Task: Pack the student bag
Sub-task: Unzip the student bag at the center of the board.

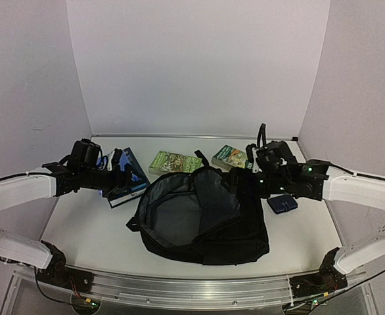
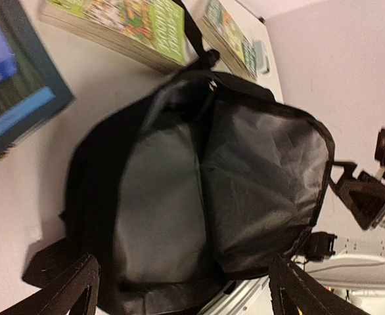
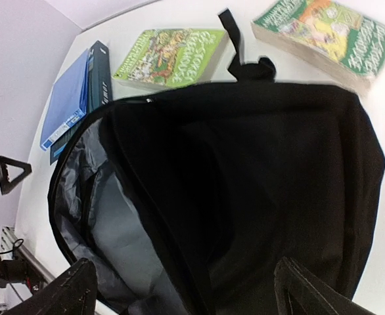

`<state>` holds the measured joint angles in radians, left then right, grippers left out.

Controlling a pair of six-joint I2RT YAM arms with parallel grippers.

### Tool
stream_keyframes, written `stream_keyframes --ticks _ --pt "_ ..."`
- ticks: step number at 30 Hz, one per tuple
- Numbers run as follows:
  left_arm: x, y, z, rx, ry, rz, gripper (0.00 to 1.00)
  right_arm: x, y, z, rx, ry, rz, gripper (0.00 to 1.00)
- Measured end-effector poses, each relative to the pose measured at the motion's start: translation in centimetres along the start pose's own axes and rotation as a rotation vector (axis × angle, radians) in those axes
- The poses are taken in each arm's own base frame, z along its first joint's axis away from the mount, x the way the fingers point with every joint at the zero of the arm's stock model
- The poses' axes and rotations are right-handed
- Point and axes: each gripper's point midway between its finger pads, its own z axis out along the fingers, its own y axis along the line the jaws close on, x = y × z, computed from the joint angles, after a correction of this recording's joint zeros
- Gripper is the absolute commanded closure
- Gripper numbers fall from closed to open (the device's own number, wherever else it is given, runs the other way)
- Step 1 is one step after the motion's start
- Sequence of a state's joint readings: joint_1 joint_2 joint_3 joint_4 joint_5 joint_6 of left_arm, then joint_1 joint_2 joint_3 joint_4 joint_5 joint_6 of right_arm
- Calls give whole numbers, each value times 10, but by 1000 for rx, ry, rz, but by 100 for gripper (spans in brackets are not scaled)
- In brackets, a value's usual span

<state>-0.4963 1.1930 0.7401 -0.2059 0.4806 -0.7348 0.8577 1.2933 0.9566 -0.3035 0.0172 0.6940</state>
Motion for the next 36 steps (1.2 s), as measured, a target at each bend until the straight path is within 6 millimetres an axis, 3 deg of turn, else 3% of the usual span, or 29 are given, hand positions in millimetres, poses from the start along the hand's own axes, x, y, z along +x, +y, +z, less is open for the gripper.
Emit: stream_keyframes --ticks 3,8,11,18,23,27,32,34,36 --pt "26 -21 22 46 83 61 13 -12 8 13 15 -18 -40 23" --pt "73 -52 60 109 235 148 16 -19 6 42 82 -21 -81 64" --pt "93 -57 81 110 300 169 23 -21 -1 51 124 -35 -70 73" --pt "148 -66 135 125 471 232 45 -35 -18 55 123 -101 29 85" --pt "175 -85 148 182 552 295 69 -12 -68 67 130 -77 158 93" --pt "192 -104 148 247 599 343 71 4 -94 74 117 -55 259 95" --pt "217 -104 151 266 679 359 72 9 -99 88 85 -50 320 94" --pt "225 -98 153 255 706 354 69 9 -101 91 80 -52 333 91" --pt "228 -96 153 249 716 352 59 10 -102 92 78 -56 345 84"
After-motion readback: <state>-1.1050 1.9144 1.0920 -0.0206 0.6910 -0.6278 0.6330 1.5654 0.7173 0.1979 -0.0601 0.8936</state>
